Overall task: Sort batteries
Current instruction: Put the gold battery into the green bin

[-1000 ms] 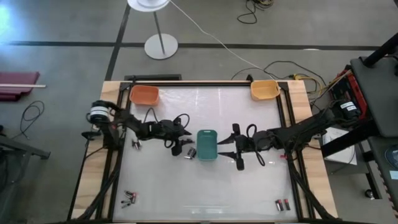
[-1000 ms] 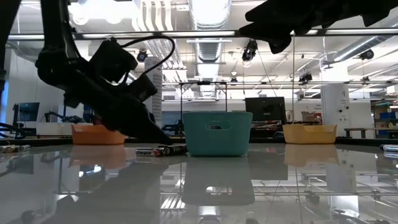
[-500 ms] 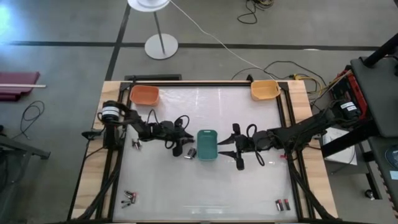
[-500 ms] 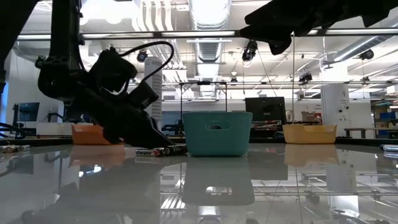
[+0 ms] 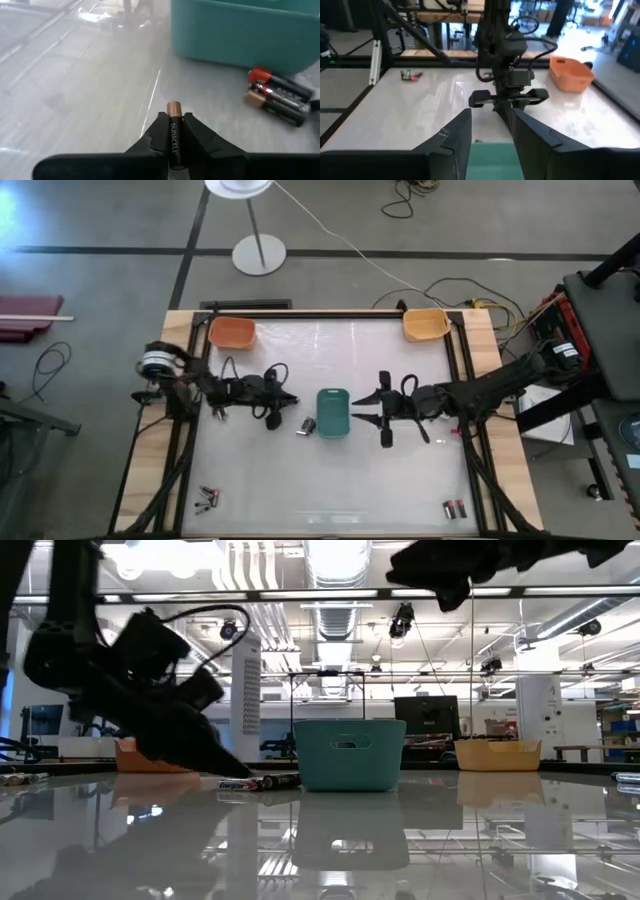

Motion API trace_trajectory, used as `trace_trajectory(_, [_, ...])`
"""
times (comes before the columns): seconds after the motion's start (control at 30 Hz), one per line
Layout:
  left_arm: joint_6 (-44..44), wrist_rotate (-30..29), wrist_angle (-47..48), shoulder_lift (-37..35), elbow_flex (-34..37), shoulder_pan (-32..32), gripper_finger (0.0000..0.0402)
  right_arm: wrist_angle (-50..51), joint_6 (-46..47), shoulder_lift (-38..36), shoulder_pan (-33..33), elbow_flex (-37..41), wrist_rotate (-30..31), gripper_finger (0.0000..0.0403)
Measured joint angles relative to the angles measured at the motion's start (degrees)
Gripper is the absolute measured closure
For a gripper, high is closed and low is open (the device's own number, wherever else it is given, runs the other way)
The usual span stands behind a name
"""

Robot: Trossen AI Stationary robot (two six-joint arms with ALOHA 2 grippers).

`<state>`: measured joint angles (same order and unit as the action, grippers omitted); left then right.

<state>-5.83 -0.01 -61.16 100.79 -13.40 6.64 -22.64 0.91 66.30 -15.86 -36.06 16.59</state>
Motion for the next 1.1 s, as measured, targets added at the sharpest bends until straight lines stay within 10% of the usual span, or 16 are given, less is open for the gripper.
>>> trace_trajectory(0.5, [-2.55, 3.52, 19.68, -18.46, -11.99, -0.99, 0.0389, 6.41, -5.28, 1.63, 1.77, -1.74, 1.63, 0.0337])
trace_trajectory(1.1, [-0.26, 3.52, 57.37, 2.37, -46.78, -2.88, 0.0389, 54.48, 14.08, -7.75, 1.64, -11.88, 4.55, 0.0360])
